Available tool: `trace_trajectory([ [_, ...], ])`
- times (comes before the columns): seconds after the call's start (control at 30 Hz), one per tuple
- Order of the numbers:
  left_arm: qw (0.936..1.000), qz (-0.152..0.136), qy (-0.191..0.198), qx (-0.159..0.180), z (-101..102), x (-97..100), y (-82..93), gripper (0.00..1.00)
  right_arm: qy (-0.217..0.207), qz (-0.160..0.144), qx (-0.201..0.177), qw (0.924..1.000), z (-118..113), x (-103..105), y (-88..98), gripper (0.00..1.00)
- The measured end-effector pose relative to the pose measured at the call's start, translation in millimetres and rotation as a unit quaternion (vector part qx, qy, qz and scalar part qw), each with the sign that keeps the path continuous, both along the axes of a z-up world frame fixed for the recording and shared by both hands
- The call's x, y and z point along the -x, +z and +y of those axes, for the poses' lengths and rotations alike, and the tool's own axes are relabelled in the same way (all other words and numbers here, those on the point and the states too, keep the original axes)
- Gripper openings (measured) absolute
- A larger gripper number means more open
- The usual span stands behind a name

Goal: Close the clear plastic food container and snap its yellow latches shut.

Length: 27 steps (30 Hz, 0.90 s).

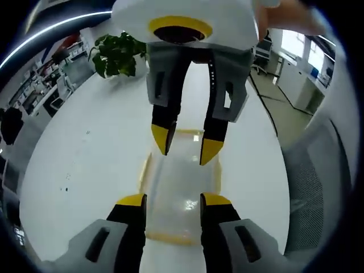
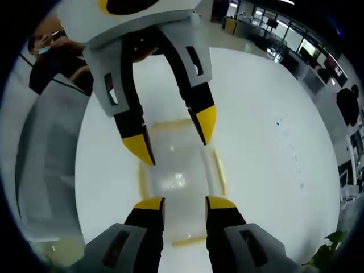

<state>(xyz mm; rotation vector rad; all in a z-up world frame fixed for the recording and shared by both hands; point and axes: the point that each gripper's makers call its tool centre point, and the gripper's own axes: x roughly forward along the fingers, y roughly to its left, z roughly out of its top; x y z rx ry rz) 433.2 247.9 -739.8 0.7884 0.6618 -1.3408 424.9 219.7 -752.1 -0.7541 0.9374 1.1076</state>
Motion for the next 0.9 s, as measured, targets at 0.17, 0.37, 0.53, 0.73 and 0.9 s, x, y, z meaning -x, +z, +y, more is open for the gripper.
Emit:
trace_trajectory([
  [0.17, 1.0000, 0.004, -0.005, 0.003, -7, -0.2, 0.4, 0.36, 0.003, 0.003, -0.006, 1.0000, 4, 2, -0.3, 0.26],
  [0.37, 0.9999, 0.008, -0.012, 0.002, -11, 2.9, -2.1, 0.36, 0.006, 0.005, -0.010, 0.9999, 5, 2, -1.2, 0.27],
  [0.53, 0.9998, 0.008, -0.019, -0.002, -12, 4.9, -4.5, 0.36, 0.011, 0.004, -0.011, 0.9999, 7, 1, -1.9, 0.27],
  [0.73, 0.9998, 0.014, -0.015, -0.005, -10, 6.0, -7.0, 0.36, 0.012, 0.003, -0.016, 0.9998, 8, 0, -2.4, 0.26],
  [0.9, 0.9997, 0.022, -0.008, -0.012, -8, 8.4, -13.0, 0.36, 0.014, 0.003, -0.022, 0.9997, 11, -1, -2.9, 0.26],
])
